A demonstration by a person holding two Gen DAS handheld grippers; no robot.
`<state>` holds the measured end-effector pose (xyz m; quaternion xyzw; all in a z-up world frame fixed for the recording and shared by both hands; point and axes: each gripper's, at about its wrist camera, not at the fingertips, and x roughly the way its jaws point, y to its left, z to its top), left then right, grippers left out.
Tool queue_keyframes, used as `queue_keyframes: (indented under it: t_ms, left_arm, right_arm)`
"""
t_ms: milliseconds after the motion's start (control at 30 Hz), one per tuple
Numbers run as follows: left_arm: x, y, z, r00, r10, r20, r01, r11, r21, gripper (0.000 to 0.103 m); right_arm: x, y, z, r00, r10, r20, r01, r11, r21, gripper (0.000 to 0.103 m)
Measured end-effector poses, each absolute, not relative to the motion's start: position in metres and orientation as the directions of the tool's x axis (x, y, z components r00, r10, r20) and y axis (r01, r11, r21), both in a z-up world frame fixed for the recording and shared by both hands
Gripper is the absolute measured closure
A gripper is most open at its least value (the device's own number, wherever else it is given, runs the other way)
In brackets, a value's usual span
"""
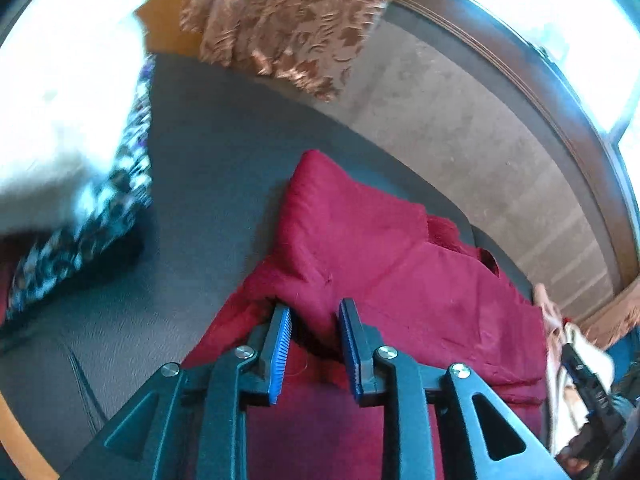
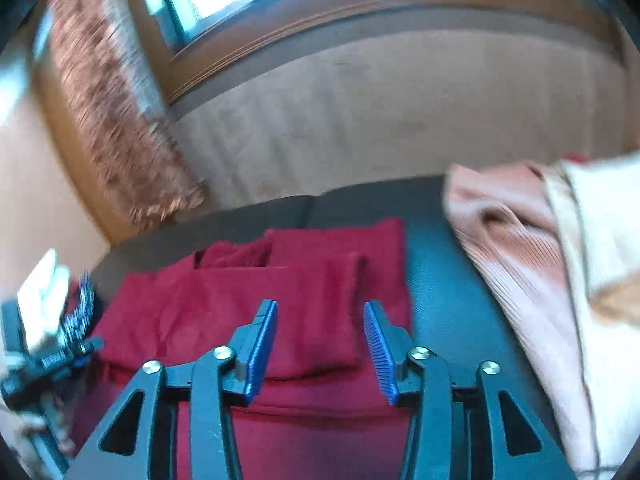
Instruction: Fold clothes
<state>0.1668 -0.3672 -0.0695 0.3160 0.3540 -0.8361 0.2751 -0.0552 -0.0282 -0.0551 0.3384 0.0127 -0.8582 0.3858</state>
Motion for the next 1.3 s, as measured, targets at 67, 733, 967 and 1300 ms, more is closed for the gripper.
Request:
queue_keyframes:
  t_ms: [67,733,967,1300]
  left_arm:
    - [0.178,-0.365,-0.069,-0.651,-0.236,-0.722,0.69,-0.581,-0.432,0.078]
    - [0.073,-0.36,-0.105,-0.707,-0.166,-0.687,0.524,-0.776,-0.351,0.071]
    - [0.087,-0.348,-0.11,-0.717,-0.168,-0.676,0.527,-0.766,-0.368,0.071]
    - [0.062,-0.351,-0.081,-0.735,-0.262,-0.625,0.514,-0.817,-0.262,0.062]
  right_arm:
    - [-0.052,-0.051,-0.055,-0.459,-0.649,-0.607,0.714,-0.675,0.182,0.052]
    - [-0.093,-0.087,-0.101,-0.417,-0.53,-0.738,0.737,-0.673,0.067,0.022]
    - [-0.092,-0.087,-0.1,-0.417,-0.533,-0.736,0.743,-0.667,0.061,0.019]
    - [-0.095,-0.096,-0.088,-0.283,-0.606,-0.743,0.791,-0.586,0.176,0.0]
